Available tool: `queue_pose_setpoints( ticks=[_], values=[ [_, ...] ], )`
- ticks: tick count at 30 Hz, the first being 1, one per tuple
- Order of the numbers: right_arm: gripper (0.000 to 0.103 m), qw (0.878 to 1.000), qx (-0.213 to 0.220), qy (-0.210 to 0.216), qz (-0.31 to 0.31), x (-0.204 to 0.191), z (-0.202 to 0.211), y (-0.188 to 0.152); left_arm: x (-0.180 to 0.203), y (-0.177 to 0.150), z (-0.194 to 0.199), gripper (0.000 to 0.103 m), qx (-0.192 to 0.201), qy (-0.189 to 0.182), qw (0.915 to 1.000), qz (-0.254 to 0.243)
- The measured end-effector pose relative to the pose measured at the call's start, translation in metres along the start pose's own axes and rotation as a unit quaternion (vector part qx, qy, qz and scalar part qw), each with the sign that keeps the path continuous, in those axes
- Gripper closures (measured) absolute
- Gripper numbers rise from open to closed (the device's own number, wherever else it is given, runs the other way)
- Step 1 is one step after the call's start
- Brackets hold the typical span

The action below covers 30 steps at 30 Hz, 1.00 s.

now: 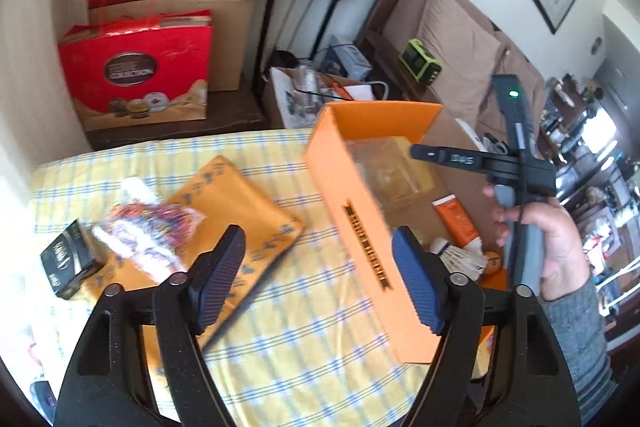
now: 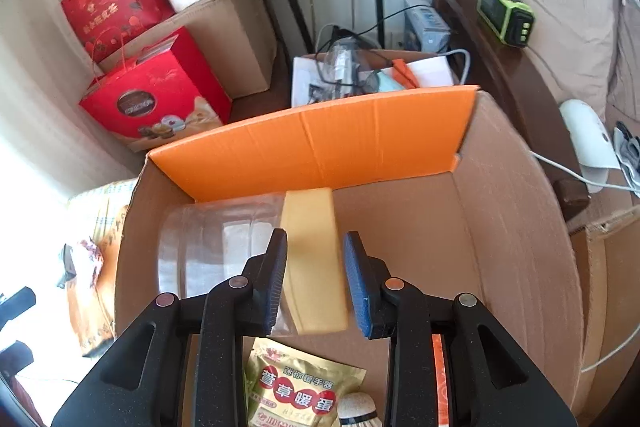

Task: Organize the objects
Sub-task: 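Lower the container into the orange box and open the right gripper, then move the right gripper to the rubber band bag while the left moves to the black tissue pack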

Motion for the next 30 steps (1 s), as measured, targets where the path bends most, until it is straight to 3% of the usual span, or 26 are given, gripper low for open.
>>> queue_pose_setpoints(
  ticks=[3,7,11,13,21,30],
  values=[
    [0.056,1.000,0.017,0.002,0.003,-0.004,0.012,-0.005,-0.020,-0.009,0.008,0.016,0.002,0.011,0.9999,0.012],
    [0.048,0.999,0.037,-0.011,0.027,-0.021,0.031,-0.014,-0.045,-0.019,0.016,0.010,0.002,0.028,0.9991,0.032],
    [0.027,0.997,0.052,-0.002,0.052,-0.047,0.049,-0.022,-0.067,-0.029,0.028,0.005,0.009,0.050,0.9978,0.042],
    [0.022,0.996,0.057,0.005,0.064,-0.063,0.056,-0.025,-0.075,-0.033,0.035,0.002,0.011,0.062,0.9970,0.045],
    [0.018,0.989,0.060,0.022,0.131,-0.132,0.071,-0.043,-0.117,-0.051,0.057,0.000,0.014,0.097,0.9924,0.074],
    [0.018,0.982,0.033,0.024,0.183,-0.200,0.049,-0.055,-0.169,-0.068,0.059,0.000,0.002,0.140,0.9839,0.111]
  ],
)
Point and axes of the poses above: each gripper's, at about its wrist camera, not at the fingertips, and z roughly against the way its jaws point, x to its right, y to its top, the point moved 1 cm from there along -z, roughly the way its jaws point, and after that the axes turned 10 degrees about -x, right-handed, at the moved point
